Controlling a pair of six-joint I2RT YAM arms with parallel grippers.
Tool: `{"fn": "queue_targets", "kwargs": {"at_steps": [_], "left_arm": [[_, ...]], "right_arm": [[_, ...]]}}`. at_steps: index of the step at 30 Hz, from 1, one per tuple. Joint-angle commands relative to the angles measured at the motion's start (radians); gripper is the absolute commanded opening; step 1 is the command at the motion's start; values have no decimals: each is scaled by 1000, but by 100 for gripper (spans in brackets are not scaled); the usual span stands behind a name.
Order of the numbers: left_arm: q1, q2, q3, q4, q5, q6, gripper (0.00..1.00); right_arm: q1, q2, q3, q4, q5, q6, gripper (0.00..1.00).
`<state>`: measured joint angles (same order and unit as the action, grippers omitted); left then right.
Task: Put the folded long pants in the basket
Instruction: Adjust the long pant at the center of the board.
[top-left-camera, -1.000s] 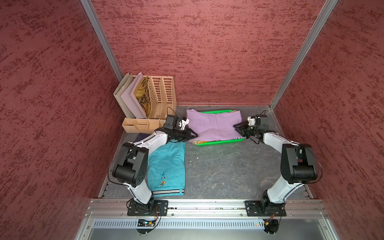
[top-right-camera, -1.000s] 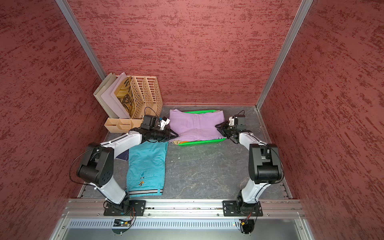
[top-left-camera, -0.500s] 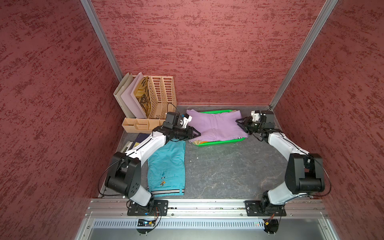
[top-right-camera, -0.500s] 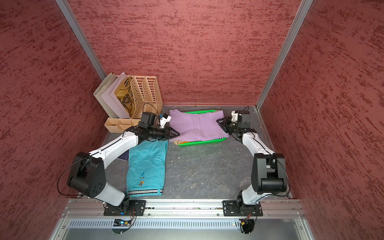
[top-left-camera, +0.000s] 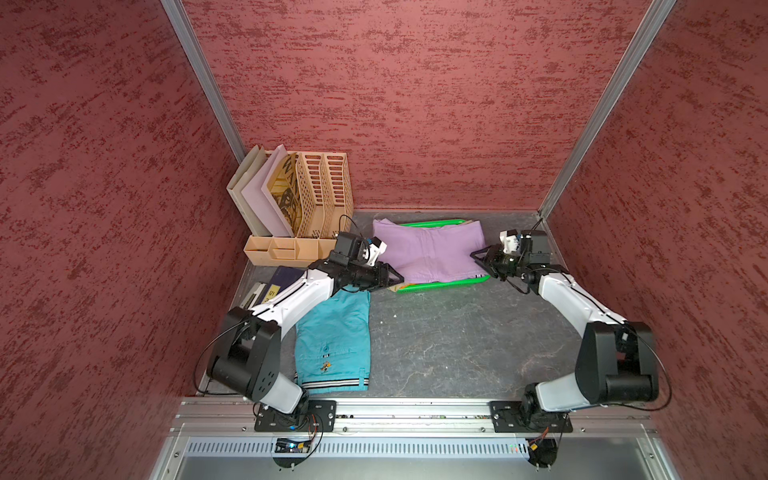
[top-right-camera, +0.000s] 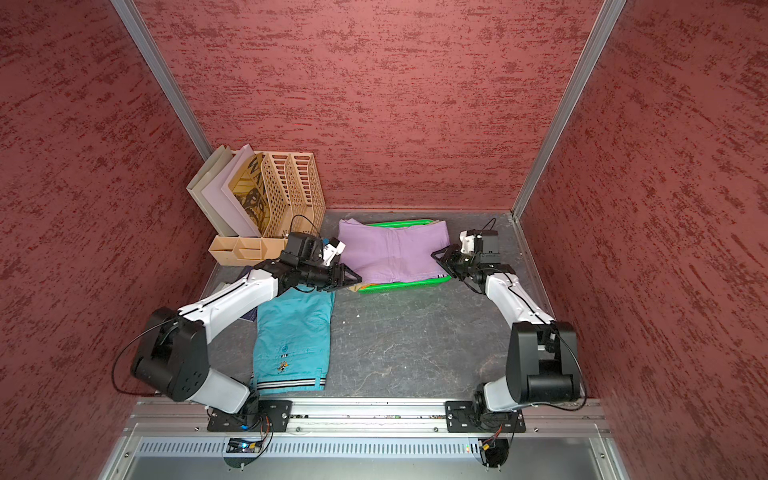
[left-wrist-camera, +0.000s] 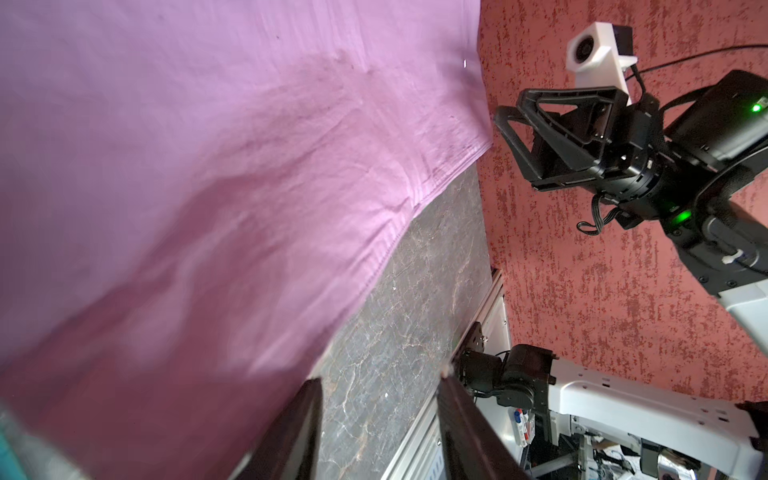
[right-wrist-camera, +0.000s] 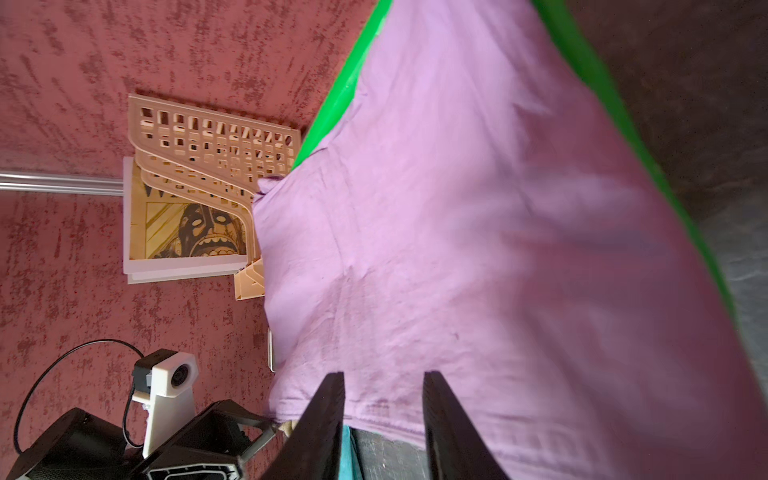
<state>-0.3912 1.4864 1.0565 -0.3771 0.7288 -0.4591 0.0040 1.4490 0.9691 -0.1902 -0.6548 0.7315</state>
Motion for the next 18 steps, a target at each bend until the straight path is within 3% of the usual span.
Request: {"fn": "queue_targets", "kwargs": {"at_steps": [1, 5, 9, 15, 18], "left_arm": [[23, -103, 51, -87, -78, 26, 55], [91, -187, 5, -157, -223, -7, 56], [202, -295, -135, -152, -265, -85, 57], [260, -403, -281, -194, -324, -98, 61], [275, -451, -334, -195, -366, -117, 70]], "right_arm": [[17, -57, 6, -20, 22, -37, 36], [86, -130, -52, -8, 34, -26, 41], [216, -212, -109, 0, 87, -8, 56], [459, -347, -260, 94, 189, 35, 66], [636, -354, -340, 197, 311, 56, 70]]}}
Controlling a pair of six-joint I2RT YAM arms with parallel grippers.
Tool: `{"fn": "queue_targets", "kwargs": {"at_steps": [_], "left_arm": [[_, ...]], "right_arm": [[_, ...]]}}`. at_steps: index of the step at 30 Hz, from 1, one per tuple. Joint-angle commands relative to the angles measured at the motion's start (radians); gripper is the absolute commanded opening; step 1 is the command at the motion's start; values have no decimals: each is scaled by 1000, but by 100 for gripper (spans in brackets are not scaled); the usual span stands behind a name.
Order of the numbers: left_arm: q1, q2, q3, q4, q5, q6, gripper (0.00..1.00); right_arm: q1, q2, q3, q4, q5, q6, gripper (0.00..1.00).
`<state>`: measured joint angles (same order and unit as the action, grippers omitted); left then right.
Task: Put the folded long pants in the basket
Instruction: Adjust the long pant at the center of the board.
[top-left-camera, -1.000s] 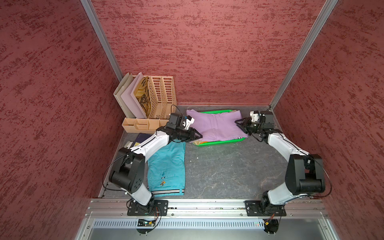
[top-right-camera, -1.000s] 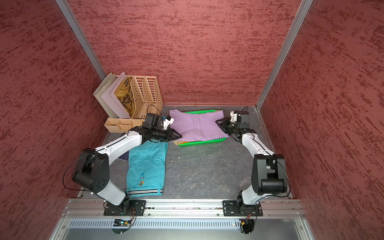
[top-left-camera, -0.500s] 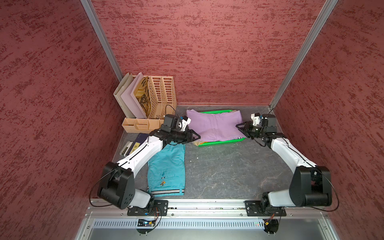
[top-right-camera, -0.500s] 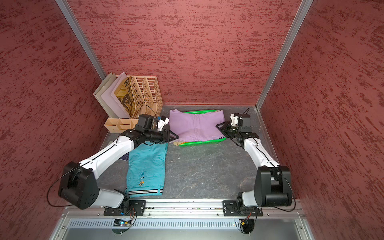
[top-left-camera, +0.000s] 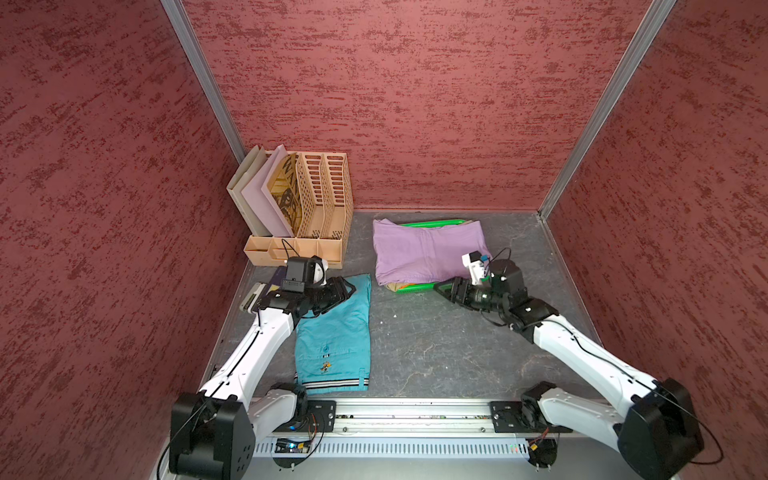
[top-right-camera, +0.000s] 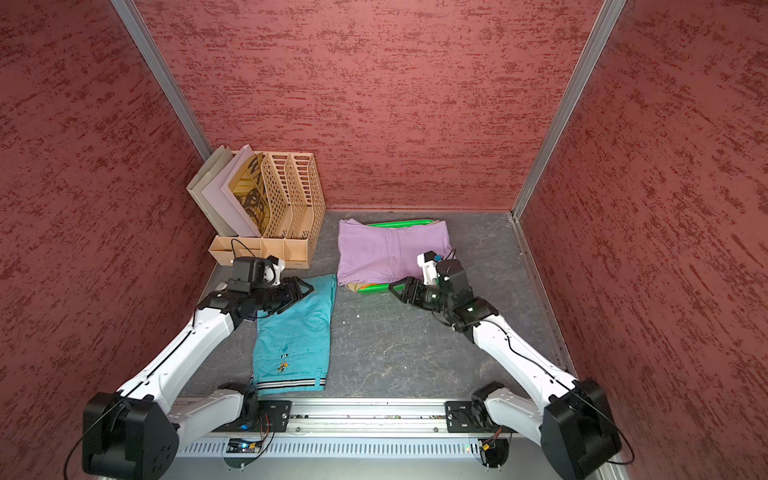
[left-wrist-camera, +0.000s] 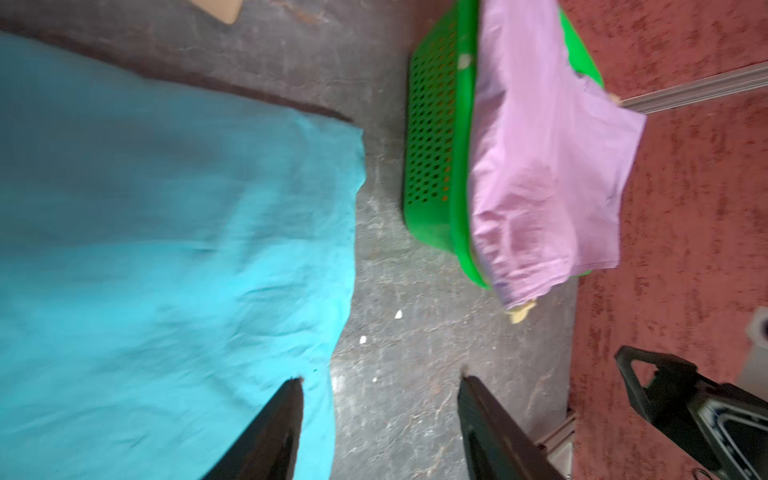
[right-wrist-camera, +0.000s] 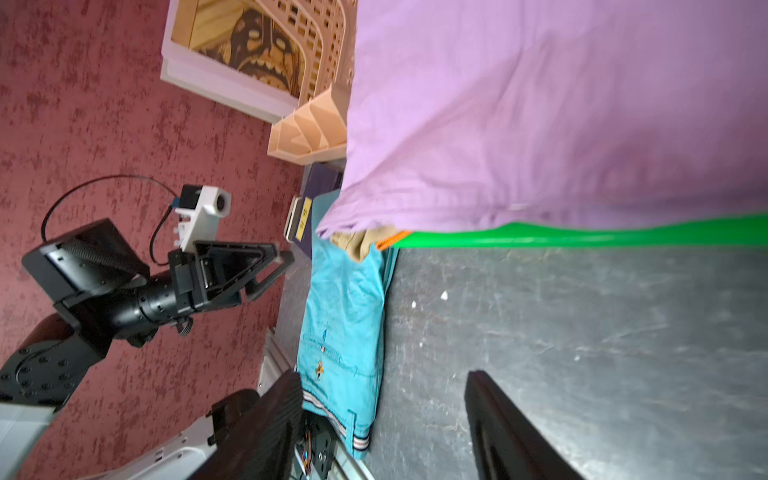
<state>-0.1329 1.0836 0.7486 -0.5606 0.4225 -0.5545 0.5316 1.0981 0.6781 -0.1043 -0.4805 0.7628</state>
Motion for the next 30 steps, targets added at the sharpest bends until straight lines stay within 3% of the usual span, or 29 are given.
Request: {"fn": "queue_targets", "kwargs": {"at_steps": [1, 7, 10, 20, 25, 30], "left_arm": [[24, -68, -42, -9, -74, -25, 77], [56, -134, -104, 4, -94, -44, 80], [61, -133, -121, 4, -88, -54, 81], [91, -161, -146, 8, -63, -43, 80], [110, -165, -151, 15, -42, -37, 80], [124, -166, -166, 25, -25, -36, 80]], "right_arm": [[173, 17, -71, 165, 170, 26, 72], [388, 277, -22, 240, 301, 57, 78], [413, 403, -14, 358, 290, 105, 78], [456, 717, 143, 409, 252, 160, 79], [460, 812, 213, 387, 189, 159, 72], [460, 842, 226, 389, 160, 159, 57]]}}
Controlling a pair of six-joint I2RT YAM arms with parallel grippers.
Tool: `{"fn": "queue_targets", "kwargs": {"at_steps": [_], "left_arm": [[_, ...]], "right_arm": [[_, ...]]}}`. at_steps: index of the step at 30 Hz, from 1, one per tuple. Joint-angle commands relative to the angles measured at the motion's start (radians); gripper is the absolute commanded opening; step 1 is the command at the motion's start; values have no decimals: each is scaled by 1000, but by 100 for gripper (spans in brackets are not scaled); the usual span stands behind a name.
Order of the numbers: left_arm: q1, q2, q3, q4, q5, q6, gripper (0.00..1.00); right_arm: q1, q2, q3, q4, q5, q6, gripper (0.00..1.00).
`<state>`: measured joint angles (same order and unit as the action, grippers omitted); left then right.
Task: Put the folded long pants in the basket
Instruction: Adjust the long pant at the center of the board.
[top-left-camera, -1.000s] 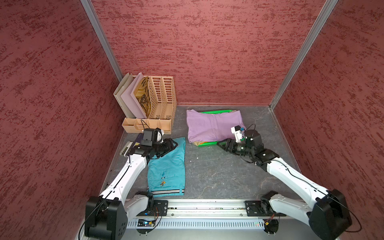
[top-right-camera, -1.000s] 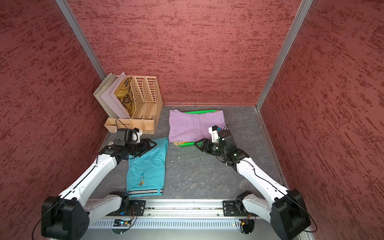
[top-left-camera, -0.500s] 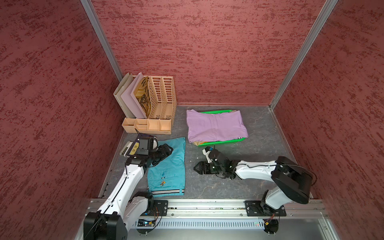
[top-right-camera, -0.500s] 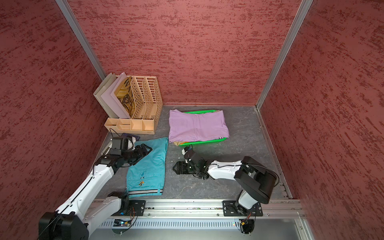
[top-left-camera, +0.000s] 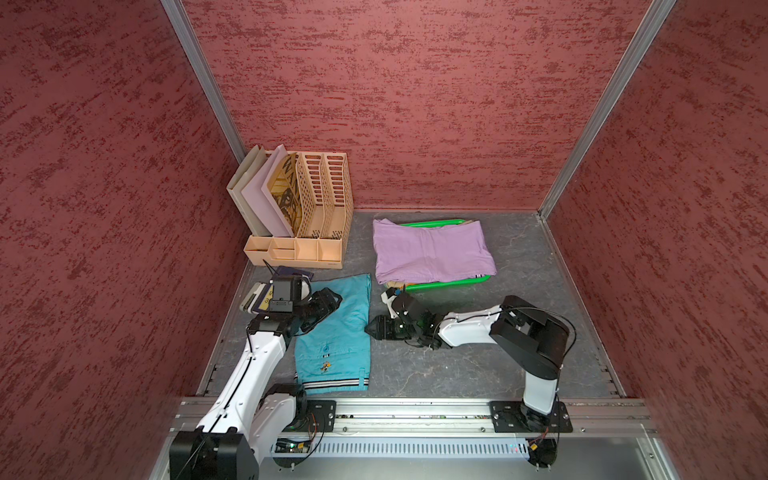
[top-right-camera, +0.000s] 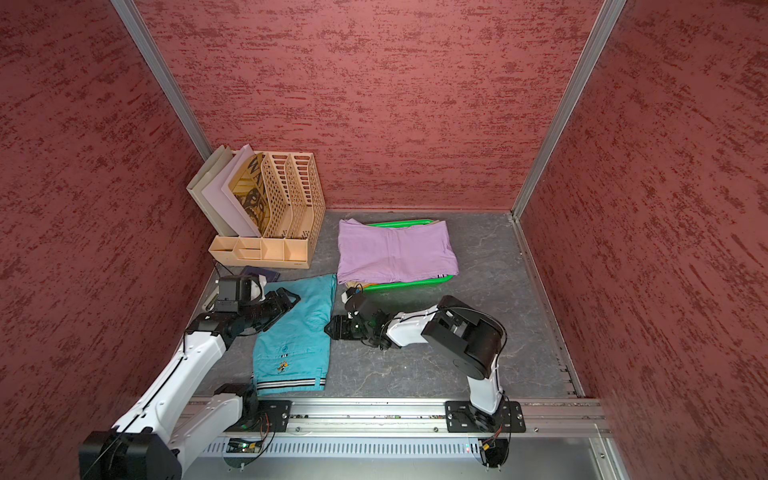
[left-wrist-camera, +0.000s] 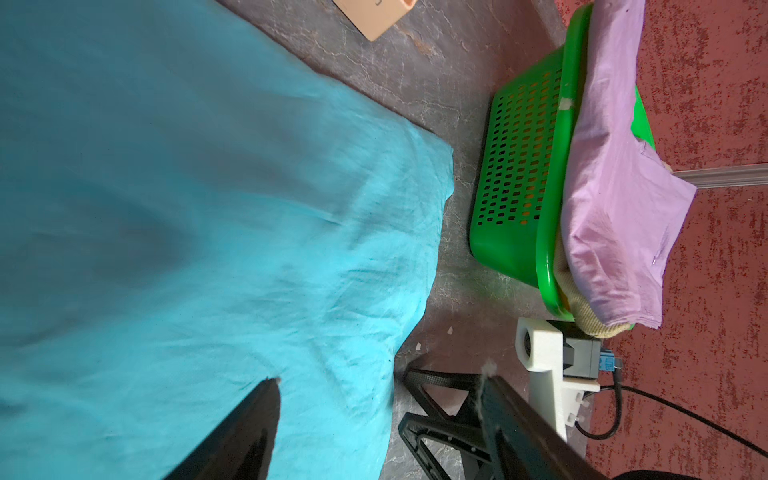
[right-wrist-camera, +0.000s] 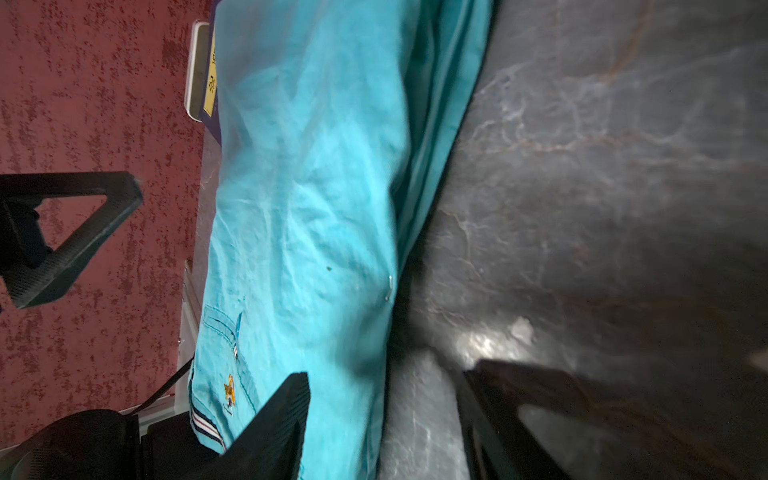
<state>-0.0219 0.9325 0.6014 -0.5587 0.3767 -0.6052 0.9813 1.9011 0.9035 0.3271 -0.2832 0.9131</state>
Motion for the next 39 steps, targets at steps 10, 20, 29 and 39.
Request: {"fn": "queue_targets", "kwargs": {"at_steps": [10, 20, 29, 39], "left_arm": [[22, -12, -31, 49, 50, 15, 80], [28, -4, -19, 43, 68, 18, 80], [27, 32, 5, 54, 135, 37, 79], [0, 114, -9, 93, 218, 61, 78]], "right_arm": [[29, 126, 2, 87, -131, 56, 58], [31, 125, 25, -40, -124, 21, 12], [-153, -152, -156, -466, -133, -236, 0], [-473, -244, -77, -861, 36, -478, 0]]}}
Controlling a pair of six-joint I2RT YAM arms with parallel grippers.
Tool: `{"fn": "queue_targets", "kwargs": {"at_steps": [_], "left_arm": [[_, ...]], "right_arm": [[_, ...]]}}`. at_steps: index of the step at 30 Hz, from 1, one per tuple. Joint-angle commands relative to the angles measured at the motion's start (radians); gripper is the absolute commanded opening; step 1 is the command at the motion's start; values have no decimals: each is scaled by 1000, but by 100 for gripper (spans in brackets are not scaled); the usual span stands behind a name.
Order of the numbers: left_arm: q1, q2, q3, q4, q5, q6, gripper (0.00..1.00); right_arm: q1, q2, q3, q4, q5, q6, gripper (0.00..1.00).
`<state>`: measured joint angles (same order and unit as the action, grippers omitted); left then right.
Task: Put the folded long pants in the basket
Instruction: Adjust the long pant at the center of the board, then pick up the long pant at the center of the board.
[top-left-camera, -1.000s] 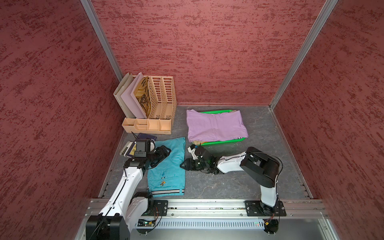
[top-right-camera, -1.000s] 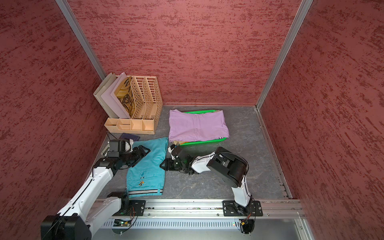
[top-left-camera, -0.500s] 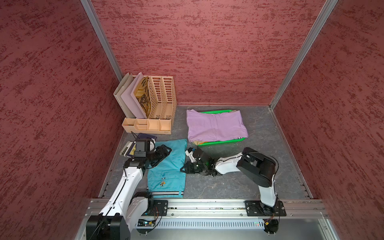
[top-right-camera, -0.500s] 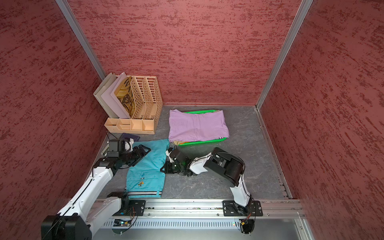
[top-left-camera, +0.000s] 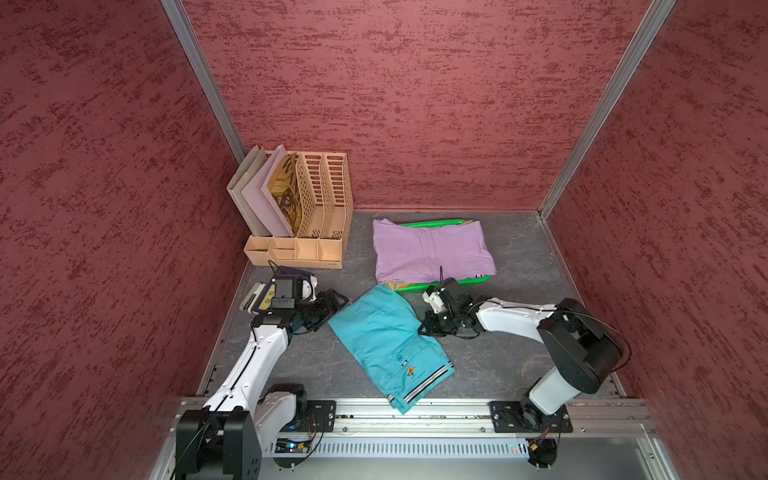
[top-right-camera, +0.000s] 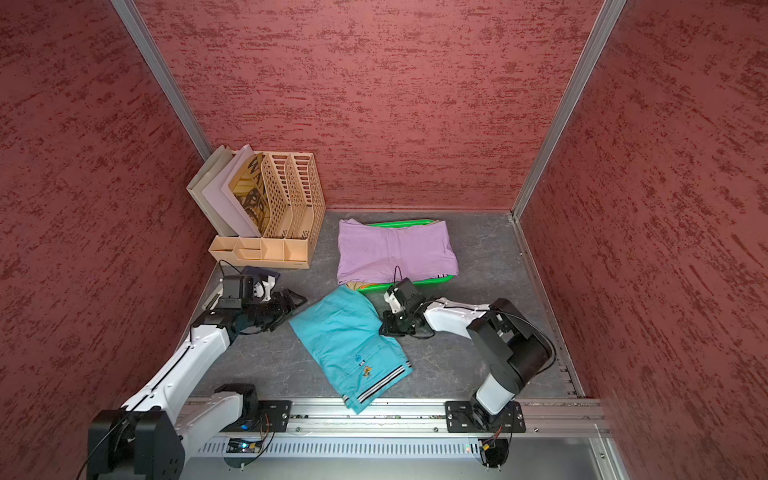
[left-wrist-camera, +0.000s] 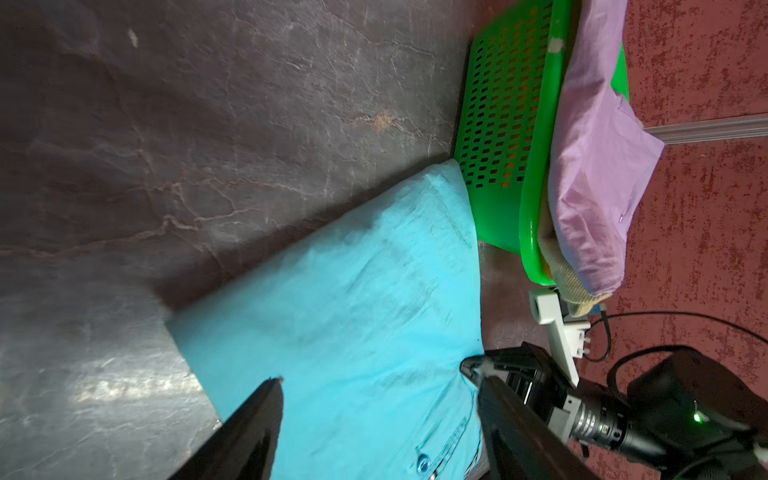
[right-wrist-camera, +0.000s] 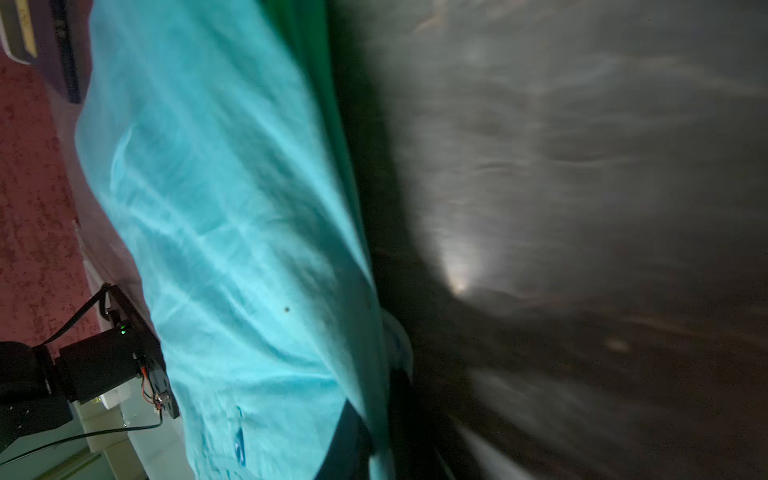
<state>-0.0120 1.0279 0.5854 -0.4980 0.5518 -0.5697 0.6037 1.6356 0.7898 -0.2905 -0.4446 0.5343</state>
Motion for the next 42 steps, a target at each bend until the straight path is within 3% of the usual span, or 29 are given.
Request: {"fn": "queue_targets", "kwargs": {"at_steps": [1, 3, 5, 7, 11, 15, 19, 26, 30, 37, 42], "left_arm": [[-19, 31, 10, 40, 52, 27, 78], [-42, 53, 12, 57, 69, 34, 78], [-81, 86, 26, 71, 78, 46, 78], [-123, 114, 39, 85, 66, 55, 78], [-201, 179, 71, 151, 34, 87, 79], [-210, 306, 134, 218, -4, 148, 77], [-206, 476, 253, 229, 12, 191, 73], [-192, 601, 284, 279, 94, 182, 73], [-197, 628, 245, 316, 115, 173, 73], [-216, 641, 163, 344, 134, 154, 73], [-256, 674, 87, 450, 185, 103, 73]], "right_arm": [[-119, 32, 76, -287, 254, -119, 1], [-154, 56, 160, -334, 334, -157, 3], [-187, 72, 225, -340, 361, -167, 22], [-197, 51, 267, -327, 332, -187, 28], [-198, -114, 207, -243, 280, -180, 52], [-198, -268, 121, -295, 296, -132, 59], [-195, -380, 12, -363, 215, -42, 59], [-107, -393, -175, -246, 42, 51, 42], [-96, -330, -184, -339, 178, 25, 38], [-196, -242, -81, -374, 406, -1, 35], [-260, -132, -12, -310, 372, -67, 37]]}}
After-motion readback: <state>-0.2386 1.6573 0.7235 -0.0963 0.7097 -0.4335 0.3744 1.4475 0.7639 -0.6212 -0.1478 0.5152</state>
